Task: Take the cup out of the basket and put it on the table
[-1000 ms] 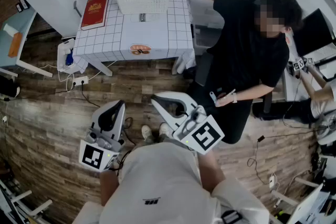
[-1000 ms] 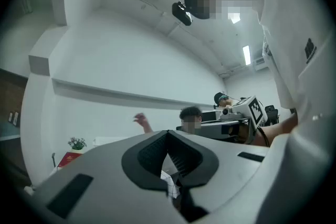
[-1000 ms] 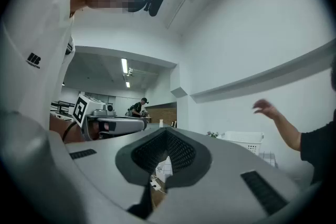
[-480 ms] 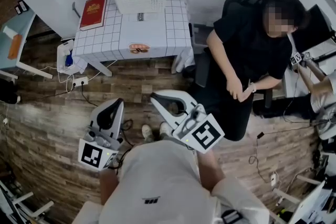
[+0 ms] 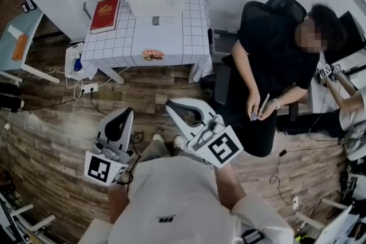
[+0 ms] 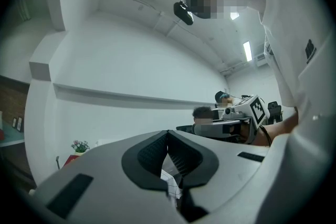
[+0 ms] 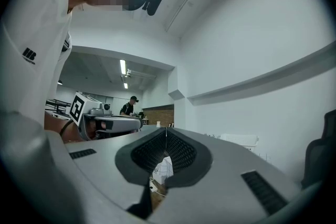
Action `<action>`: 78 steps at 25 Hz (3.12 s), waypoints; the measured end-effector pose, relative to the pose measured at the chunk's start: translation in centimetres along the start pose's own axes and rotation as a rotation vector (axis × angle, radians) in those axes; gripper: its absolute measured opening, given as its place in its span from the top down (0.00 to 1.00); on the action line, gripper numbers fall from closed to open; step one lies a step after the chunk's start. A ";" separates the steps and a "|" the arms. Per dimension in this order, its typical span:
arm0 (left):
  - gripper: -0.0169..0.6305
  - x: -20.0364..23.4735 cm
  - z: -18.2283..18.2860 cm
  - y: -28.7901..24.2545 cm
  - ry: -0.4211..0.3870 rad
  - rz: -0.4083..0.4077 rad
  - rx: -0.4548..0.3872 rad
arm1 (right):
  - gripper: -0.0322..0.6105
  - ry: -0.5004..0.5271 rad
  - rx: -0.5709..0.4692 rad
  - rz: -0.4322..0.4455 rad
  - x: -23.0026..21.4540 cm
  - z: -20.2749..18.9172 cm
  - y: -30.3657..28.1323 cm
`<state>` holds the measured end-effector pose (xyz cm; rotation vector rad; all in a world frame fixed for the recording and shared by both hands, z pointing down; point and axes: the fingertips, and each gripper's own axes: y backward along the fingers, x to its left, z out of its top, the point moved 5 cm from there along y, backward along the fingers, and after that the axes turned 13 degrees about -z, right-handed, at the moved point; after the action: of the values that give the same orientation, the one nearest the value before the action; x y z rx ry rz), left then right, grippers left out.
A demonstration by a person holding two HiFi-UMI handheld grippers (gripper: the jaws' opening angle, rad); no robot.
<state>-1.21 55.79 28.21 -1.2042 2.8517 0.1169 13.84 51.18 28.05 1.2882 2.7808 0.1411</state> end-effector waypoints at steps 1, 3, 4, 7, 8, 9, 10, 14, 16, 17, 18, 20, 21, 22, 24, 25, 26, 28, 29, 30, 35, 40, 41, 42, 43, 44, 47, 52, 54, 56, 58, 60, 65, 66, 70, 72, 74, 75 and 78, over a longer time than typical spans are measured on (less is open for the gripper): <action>0.96 0.1 0.0 -0.1 -0.004 0.000 0.001 | 0.93 0.000 -0.001 0.000 -0.1 0.0 -0.1; 0.96 0.4 0.1 -0.2 -0.008 0.000 0.000 | 0.93 0.003 -0.003 0.002 -0.3 0.0 -0.4; 0.96 0.7 0.1 -0.3 -0.006 0.001 0.002 | 0.93 0.005 -0.003 0.004 -0.3 0.0 -0.6; 0.96 1.8 -0.2 -0.7 0.006 0.001 0.004 | 0.93 0.009 -0.005 0.003 -0.8 -0.1 -1.7; 0.96 2.3 -0.4 -0.9 0.006 -0.004 -0.003 | 0.93 0.012 -0.005 0.002 -1.0 -0.1 -2.2; 0.96 2.9 -0.5 -1.1 0.006 -0.009 -0.011 | 0.93 0.016 -0.003 0.000 -1.2 -0.2 -2.7; 0.96 3.5 -0.6 -1.3 0.007 -0.013 -0.016 | 0.93 0.019 0.000 -0.002 -1.5 -0.4 -3.2; 0.96 6.2 -1.4 -2.1 0.019 -0.022 -0.001 | 0.93 0.021 0.013 -0.011 -2.4 -1.1 -5.5; 0.96 7.6 -1.6 -2.6 0.014 -0.032 0.003 | 0.93 0.017 0.017 -0.019 -2.9 -1.4 -6.8; 0.96 8.2 -1.7 -2.8 0.013 -0.035 -0.001 | 0.93 0.015 0.018 -0.023 -3.2 -1.5 -7.4; 0.96 8.9 -1.8 -3.0 0.015 -0.038 -0.005 | 0.93 0.014 0.020 -0.026 -3.5 -1.6 -8.0; 0.96 10.3 -2.1 -3.3 0.022 -0.044 -0.006 | 0.93 0.015 0.029 -0.033 -4.0 -2.0 -9.3; 0.96 11.0 -2.2 -3.5 0.026 -0.046 -0.004 | 0.93 0.016 0.034 -0.036 -4.2 -2.2 -9.9; 0.96 11.7 -2.3 -3.6 0.031 -0.048 -0.003 | 0.93 0.017 0.037 -0.040 -4.4 -2.3 -10.5; 0.96 13.0 -2.5 -3.8 0.038 -0.056 -0.005 | 0.93 0.018 0.039 -0.048 -4.5 -2.5 -11.7; 0.96 13.6 -2.6 -3.9 0.038 -0.062 -0.007 | 0.93 0.018 0.040 -0.053 -4.6 -2.6 -12.3; 0.96 14.3 -2.7 -3.9 0.040 -0.068 -0.007 | 0.93 0.018 0.042 -0.058 -4.7 -2.6 -12.8; 0.96 15.5 -2.9 -4.1 0.048 -0.078 0.001 | 0.93 0.019 0.047 -0.068 -4.9 -2.7 -13.9; 0.96 16.1 -2.9 -4.2 0.050 -0.083 0.004 | 0.93 0.021 0.050 -0.073 -5.0 -2.8 -14.5; 0.96 16.7 -3.0 -4.3 0.051 -0.089 0.004 | 0.93 0.024 0.052 -0.078 -5.1 -2.9 -15.0; 0.96 19.0 -3.6 -4.8 0.063 -0.107 -0.004 | 0.93 0.030 0.061 -0.108 -5.6 -3.4 -16.7; 0.96 20.4 -3.8 -6.0 0.071 -0.122 -0.005 | 0.93 0.032 0.066 -0.124 -6.8 -3.4 -18.1; 0.96 20.7 -3.9 -6.4 0.069 -0.125 -0.006 | 0.93 0.032 0.067 -0.126 -7.1 -3.4 -18.3; 0.96 21.0 -3.9 -6.8 0.068 -0.127 -0.006 | 0.93 0.033 0.066 -0.127 -7.5 -3.4 -18.6; 0.96 21.3 -3.9 -7.2 0.067 -0.128 -0.006 | 0.93 0.032 0.062 -0.128 -8.0 -3.4 -18.9; 0.96 21.6 -3.9 -7.7 0.067 -0.128 -0.005 | 0.93 0.029 0.057 -0.131 -8.4 -3.3 -19.2; 0.96 22.6 -4.1 -9.3 0.065 -0.120 0.002 | 0.93 0.016 0.048 -0.136 -10.1 -3.4 -20.0; 0.96 24.9 -4.4 -12.1 0.051 -0.112 0.009 | 0.93 0.011 0.043 -0.142 -13.4 -3.7 -22.1; 0.96 25.7 -4.7 -13.2 0.048 -0.108 0.008 | 0.93 0.019 0.040 -0.138 -14.6 -3.7 -22.9; 0.96 26.4 -4.8 -14.4 0.046 -0.105 0.003 | 0.93 0.029 0.041 -0.135 -15.6 -3.7 -23.7; 0.96 27.1 -5.0 -15.5 0.046 -0.102 0.004 | 0.93 0.029 0.045 -0.132 -16.8 -3.8 -24.4; 0.96 27.6 -5.1 -16.6 0.052 -0.094 0.011 | 0.93 0.012 0.043 -0.128 -18.0 -3.7 -25.0; 0.96 28.8 -4.8 -18.9 0.053 -0.074 0.014 | 0.93 0.013 0.034 -0.105 -20.4 -3.4 -26.2; 0.96 29.0 -4.7 -19.3 0.055 -0.071 0.017 | 0.93 0.017 0.035 -0.102 -20.8 -3.4 -26.3; 0.96 29.6 -4.6 -20.8 0.043 -0.064 0.017 | 0.93 0.011 0.034 -0.097 -22.5 -3.4 -26.7; 0.96 30.0 -4.5 -21.5 0.038 -0.065 0.016 | 0.93 0.011 0.028 -0.097 -23.3 -3.4 -27.1; 0.96 30.6 -4.6 -22.1 0.035 -0.068 0.019 | 0.93 0.009 0.026 -0.097 -23.9 -3.5 -27.7; 0.96 31.0 -4.7 -22.3 0.035 -0.069 0.021 | 0.93 0.007 0.028 -0.097 -24.2 -3.5 -28.0; 0.96 32.3 -4.9 -23.3 0.037 -0.073 0.021 | 0.93 0.006 0.026 -0.097 -25.1 -3.6 -29.0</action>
<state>-7.05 16.13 29.66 -1.3178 2.8279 0.0629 7.71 13.14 29.06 1.1566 2.8521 0.1036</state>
